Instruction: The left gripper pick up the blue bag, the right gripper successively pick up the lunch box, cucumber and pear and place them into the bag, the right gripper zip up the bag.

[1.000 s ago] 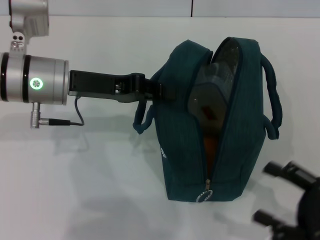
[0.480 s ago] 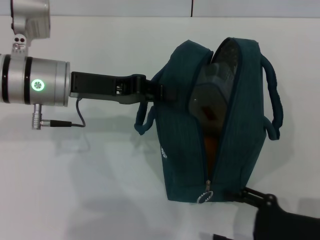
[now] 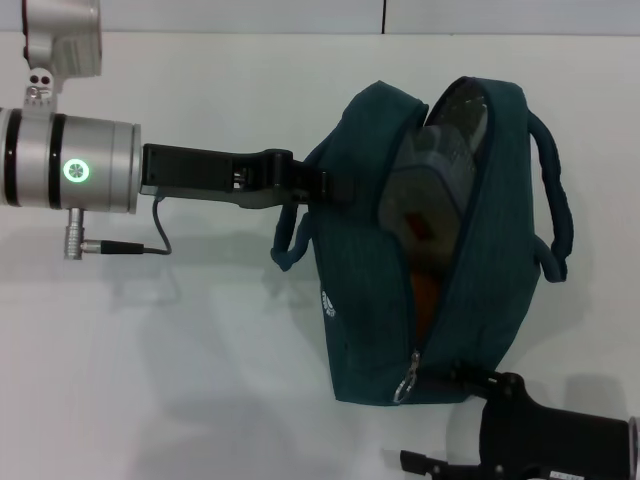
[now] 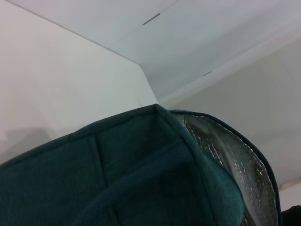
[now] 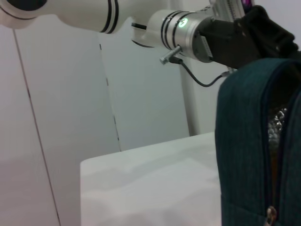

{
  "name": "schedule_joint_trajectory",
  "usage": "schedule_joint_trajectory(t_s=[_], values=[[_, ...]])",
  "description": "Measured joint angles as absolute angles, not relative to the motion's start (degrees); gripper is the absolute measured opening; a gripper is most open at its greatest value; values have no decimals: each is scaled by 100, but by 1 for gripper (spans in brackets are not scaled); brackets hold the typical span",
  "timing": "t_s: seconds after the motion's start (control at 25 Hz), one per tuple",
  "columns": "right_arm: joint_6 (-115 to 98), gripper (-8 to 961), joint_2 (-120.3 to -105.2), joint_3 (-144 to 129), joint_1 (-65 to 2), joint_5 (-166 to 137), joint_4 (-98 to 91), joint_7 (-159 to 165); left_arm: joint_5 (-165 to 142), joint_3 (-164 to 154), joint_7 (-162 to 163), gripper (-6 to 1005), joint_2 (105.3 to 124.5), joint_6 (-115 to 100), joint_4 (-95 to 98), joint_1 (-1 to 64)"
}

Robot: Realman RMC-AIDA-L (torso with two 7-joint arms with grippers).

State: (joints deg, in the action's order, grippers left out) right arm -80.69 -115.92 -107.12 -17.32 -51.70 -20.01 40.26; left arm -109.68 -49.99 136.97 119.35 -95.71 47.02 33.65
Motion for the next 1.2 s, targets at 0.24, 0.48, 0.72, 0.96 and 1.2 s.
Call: schedule_joint_trajectory(t_s=[0.24,0.48,0.72,0.96,1.2], values=[[-8125,843,-11593,-10821,-1652,-4920,-2004,4033,-10967,-4989,13680,46,11935,-9571,4702,3343],[-7891,842,-11609,-11106,-1709,-4838,-2211,4052,-10967,-4993,13657,47,11935,-9571,4702,3359],[-7700,842,-11601,-11293,-1714,-4803,-2395,4096,-10907,-5014,13635,47,11935,-9575,4702,3324],[-7716,843,-11601,-11286,-1702,-4789,-2377,4096,-10900,-5016,13628,48,11935,-9580,4702,3321],[-7735,843,-11591,-11300,-1670,-4667,-2306,4095,-10898,-5013,13621,48,11935,-9580,4702,3322]])
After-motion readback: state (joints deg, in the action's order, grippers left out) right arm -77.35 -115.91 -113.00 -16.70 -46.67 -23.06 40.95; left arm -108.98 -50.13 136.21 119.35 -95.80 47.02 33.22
